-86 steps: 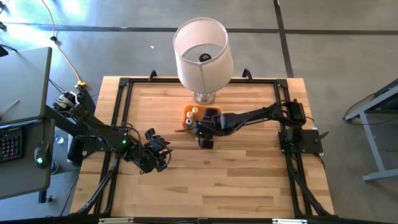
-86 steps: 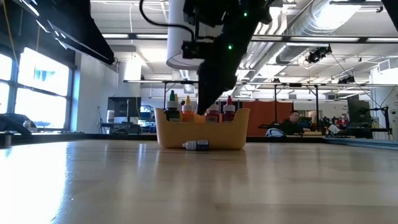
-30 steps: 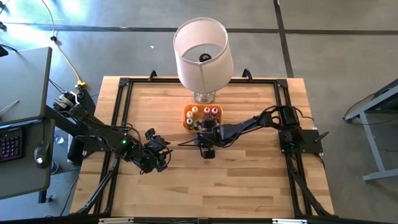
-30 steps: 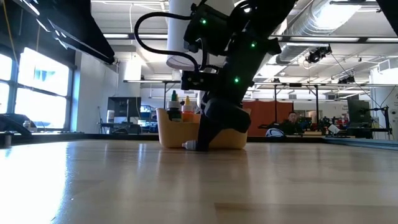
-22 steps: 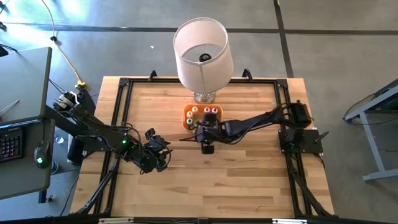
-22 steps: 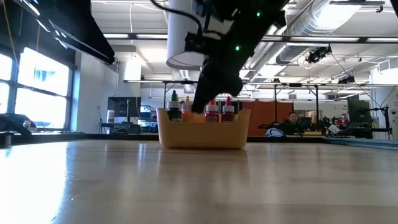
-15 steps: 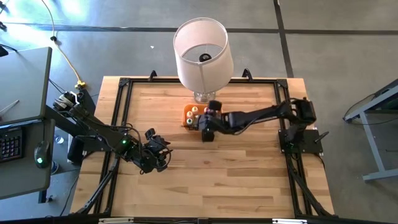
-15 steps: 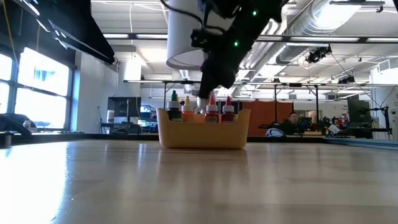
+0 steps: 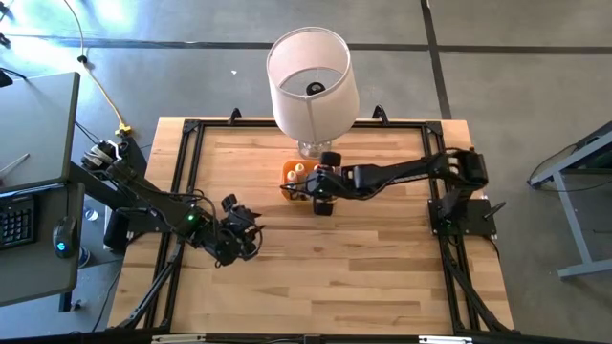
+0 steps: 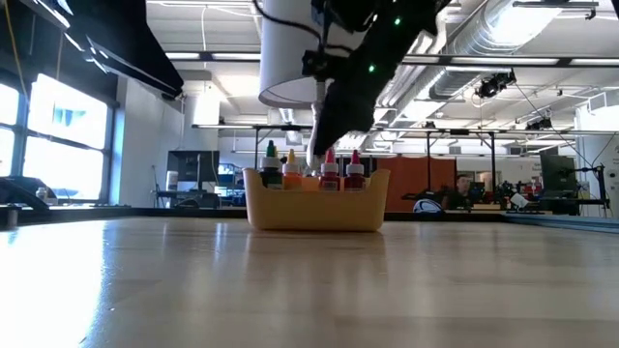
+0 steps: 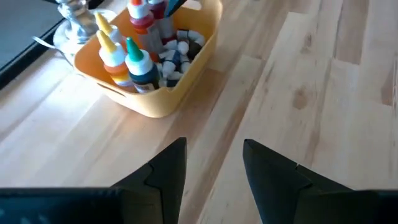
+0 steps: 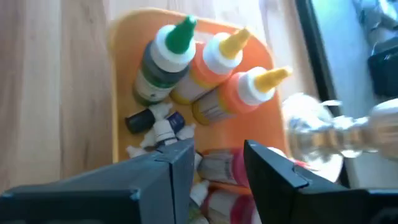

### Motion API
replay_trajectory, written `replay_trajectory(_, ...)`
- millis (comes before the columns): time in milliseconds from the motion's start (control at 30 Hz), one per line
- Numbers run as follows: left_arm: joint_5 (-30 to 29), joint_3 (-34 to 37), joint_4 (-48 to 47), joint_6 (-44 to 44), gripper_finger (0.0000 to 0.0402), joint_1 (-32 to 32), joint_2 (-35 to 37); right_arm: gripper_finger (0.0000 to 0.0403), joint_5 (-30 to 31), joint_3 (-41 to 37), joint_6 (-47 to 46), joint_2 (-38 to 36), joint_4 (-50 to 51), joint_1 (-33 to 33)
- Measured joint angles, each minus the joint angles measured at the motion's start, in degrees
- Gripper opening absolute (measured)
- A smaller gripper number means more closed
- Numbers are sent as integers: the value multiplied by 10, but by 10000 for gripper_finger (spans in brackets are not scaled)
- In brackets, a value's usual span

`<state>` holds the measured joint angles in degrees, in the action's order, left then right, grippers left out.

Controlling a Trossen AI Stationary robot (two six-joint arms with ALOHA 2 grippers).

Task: Pick & Place food coloring
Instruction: Return to Home Position

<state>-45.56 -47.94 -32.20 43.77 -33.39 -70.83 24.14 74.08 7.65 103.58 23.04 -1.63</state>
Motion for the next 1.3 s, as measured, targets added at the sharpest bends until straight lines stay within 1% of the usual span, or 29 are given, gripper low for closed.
replay_trajectory(67,0,0,-20,0,156,0,13,132,11,0,16,-26,17,8)
replay_trajectory(100,1,-2,-44,2,156,0,24,132,23,0,17,-43,24,13)
replay_trajectory(200,-6,-22,-159,44,156,0,73,133,66,0,15,-110,67,30)
replay_trajectory(300,-30,-36,-280,86,156,0,142,133,95,1,3,-188,137,47)
replay_trajectory(367,-30,-31,-329,90,156,0,195,133,84,-3,-39,-237,182,53)
replay_trajectory(433,-34,-5,-332,77,156,0,249,133,51,-41,-65,-290,165,54)
replay_trajectory(500,-33,44,-280,25,156,0,303,133,11,-118,-51,-340,87,54)
replay_trajectory(533,-25,75,-230,-11,156,0,330,133,-19,-164,-34,-364,40,54)
replay_trajectory(600,16,145,-107,-100,156,0,386,133,-86,-261,0,-410,-60,53)
replay_trajectory(667,76,215,29,-208,156,0,438,133,-139,-351,20,-452,-173,51)
replay_trajectory(700,103,247,96,-266,156,0,464,133,-155,-391,31,-471,-228,50)
replay_trajectory(767,128,301,222,-366,156,0,511,133,-160,-464,57,-506,-316,50)
replay_trajectory(800,137,323,273,-404,156,0,532,133,-158,-495,68,-524,-357,50)
replay_trajectory(833,145,340,305,-433,156,0,550,133,-156,-521,77,-544,-394,50)
replay_trajectory(900,171,357,306,-466,156,0,588,133,-155,-563,91,-588,-446,50)
replay_trajectory(967,169,360,282,-460,156,0,624,133,-155,-593,90,-639,-453,50)
replay_trajectory(1067,114,360,249,-450,156,0,676,133,-155,-628,77,-722,-446,50)
replay_trajectory(1133,92,356,210,-448,156,0,709,133,-155,-647,73,-779,-432,50)
replay_trajectory(1200,74,350,183,-429,156,0,705,133,-155,-662,65,-836,-411,50)
replay_trajectory(1300,72,351,156,-396,156,1,703,133,-155,-672,63,-914,-372,50)
